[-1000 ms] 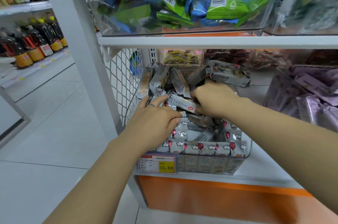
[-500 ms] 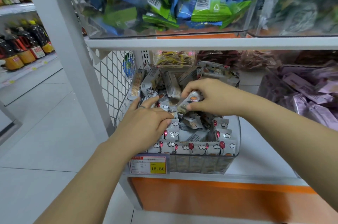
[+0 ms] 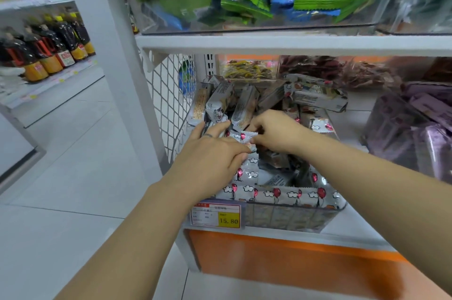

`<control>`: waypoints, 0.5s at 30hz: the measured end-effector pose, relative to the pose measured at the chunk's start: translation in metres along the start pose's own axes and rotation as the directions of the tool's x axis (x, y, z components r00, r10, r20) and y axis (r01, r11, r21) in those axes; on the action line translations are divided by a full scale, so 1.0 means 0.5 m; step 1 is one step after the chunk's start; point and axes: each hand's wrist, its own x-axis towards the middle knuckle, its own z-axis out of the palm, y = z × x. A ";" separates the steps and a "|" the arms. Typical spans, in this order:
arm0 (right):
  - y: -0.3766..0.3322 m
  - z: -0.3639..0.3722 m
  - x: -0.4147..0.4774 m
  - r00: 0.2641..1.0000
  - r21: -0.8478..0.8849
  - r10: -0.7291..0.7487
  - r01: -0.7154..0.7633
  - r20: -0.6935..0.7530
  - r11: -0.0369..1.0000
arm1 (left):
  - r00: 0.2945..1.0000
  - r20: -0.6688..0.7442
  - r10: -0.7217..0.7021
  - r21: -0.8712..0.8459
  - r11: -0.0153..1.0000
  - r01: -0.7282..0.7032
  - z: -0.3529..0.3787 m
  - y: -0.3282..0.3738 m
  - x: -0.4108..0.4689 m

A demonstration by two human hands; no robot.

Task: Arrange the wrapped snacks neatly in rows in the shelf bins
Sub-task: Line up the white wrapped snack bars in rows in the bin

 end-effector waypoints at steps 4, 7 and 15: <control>-0.002 -0.029 -0.015 0.998 0.025 -0.038 0.036 0.045 0.999 | 1.000 0.009 0.004 -0.001 1.000 -0.004 0.000 0.001 0.003; -0.004 -0.065 -0.057 0.995 0.098 -0.097 0.093 0.039 0.991 | 1.000 0.007 0.004 -0.021 1.000 -0.004 -0.004 0.001 0.002; 0.070 -0.111 -0.234 0.944 0.257 -0.048 0.137 -0.326 0.956 | 0.989 -0.125 0.075 -0.053 0.995 -0.082 -0.040 0.024 -0.004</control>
